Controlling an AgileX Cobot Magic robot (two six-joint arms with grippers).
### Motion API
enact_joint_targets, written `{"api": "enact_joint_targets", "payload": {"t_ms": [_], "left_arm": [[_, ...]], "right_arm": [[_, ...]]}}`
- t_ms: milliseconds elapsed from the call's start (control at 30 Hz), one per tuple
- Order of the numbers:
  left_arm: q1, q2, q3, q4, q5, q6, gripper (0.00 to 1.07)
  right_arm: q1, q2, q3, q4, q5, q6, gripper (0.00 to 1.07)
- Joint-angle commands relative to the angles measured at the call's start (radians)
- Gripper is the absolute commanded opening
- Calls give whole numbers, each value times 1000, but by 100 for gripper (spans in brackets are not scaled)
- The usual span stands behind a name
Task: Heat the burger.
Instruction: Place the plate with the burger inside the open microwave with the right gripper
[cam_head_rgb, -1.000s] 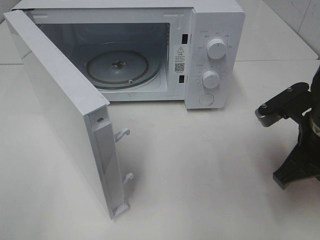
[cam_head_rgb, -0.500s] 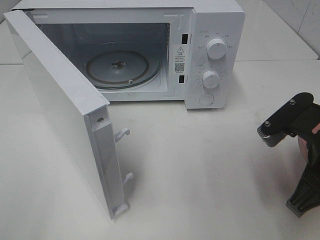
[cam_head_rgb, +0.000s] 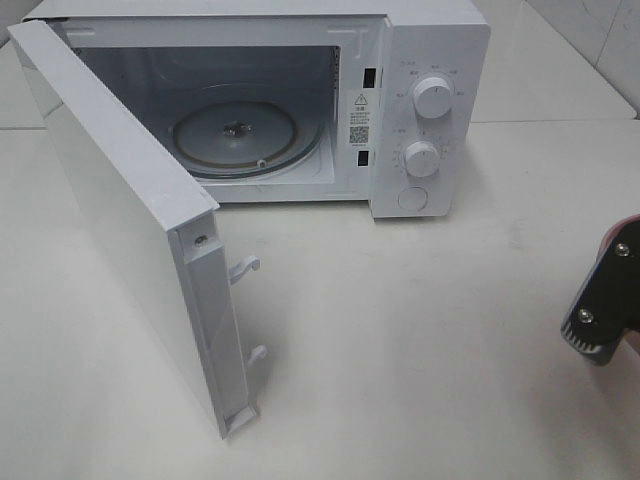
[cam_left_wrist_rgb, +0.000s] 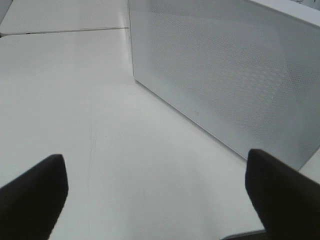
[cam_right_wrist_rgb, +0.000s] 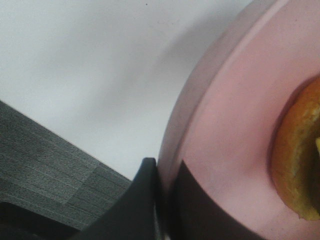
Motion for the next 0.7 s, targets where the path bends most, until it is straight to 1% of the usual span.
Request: {"api": "enact_joint_targets", "payload": {"t_ms": [33, 167, 367, 433, 633, 700], "left_arm": [[2, -21, 3, -3, -11, -1, 88], [2, -21, 3, -3, -11, -1, 88], [2, -21, 3, -3, -11, -1, 88], [2, -21, 3, -3, -11, -1, 88], [2, -21, 3, -3, -11, -1, 88], [2, -21, 3, -3, -11, -1, 88]], "right_arm": [[4, -30, 6, -72, 24, -67, 0], [4, -52, 6, -111, 16, -150, 0], [4, -52, 6, -116, 7, -215, 0], [4, -52, 6, -117, -27, -256, 0], [4, -52, 6, -115, -98, -256, 1], [4, -52, 6, -123, -132, -290, 1]]}}
